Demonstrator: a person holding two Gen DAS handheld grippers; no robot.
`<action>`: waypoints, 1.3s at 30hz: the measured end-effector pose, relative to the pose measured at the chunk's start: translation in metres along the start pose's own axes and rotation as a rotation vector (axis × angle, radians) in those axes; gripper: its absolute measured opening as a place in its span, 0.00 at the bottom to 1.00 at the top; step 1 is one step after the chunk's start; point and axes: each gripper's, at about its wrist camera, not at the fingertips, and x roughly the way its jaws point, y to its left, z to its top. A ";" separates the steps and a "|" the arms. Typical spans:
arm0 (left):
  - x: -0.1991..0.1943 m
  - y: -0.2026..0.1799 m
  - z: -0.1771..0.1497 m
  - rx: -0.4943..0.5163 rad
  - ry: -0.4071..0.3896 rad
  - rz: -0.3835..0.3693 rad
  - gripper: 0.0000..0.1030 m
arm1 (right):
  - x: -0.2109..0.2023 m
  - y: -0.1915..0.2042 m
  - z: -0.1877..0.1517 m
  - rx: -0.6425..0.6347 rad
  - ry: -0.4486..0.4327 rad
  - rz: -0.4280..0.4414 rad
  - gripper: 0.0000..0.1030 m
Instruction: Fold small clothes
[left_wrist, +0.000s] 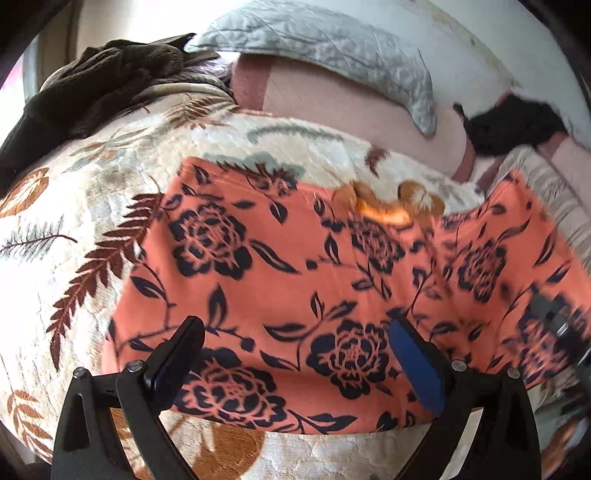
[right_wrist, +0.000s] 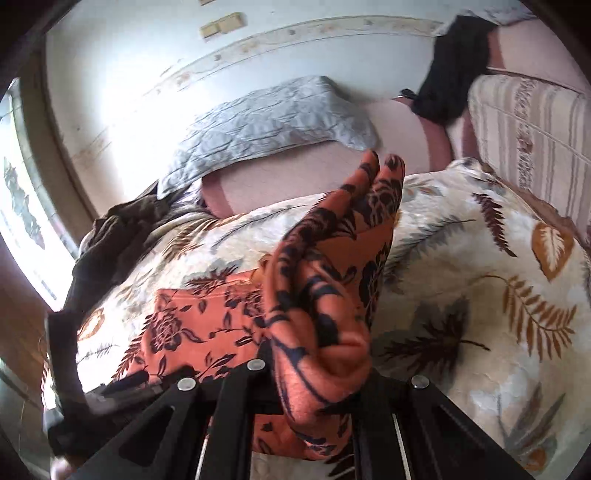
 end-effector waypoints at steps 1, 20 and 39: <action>-0.006 0.011 0.011 -0.045 -0.006 -0.061 0.97 | 0.009 0.011 -0.007 -0.029 0.016 0.013 0.10; 0.102 -0.056 0.054 0.027 0.290 -0.281 0.54 | 0.058 0.039 -0.062 -0.163 0.110 0.105 0.10; 0.088 0.073 0.088 0.137 0.202 -0.131 0.15 | 0.114 0.162 -0.071 -0.280 0.231 0.261 0.10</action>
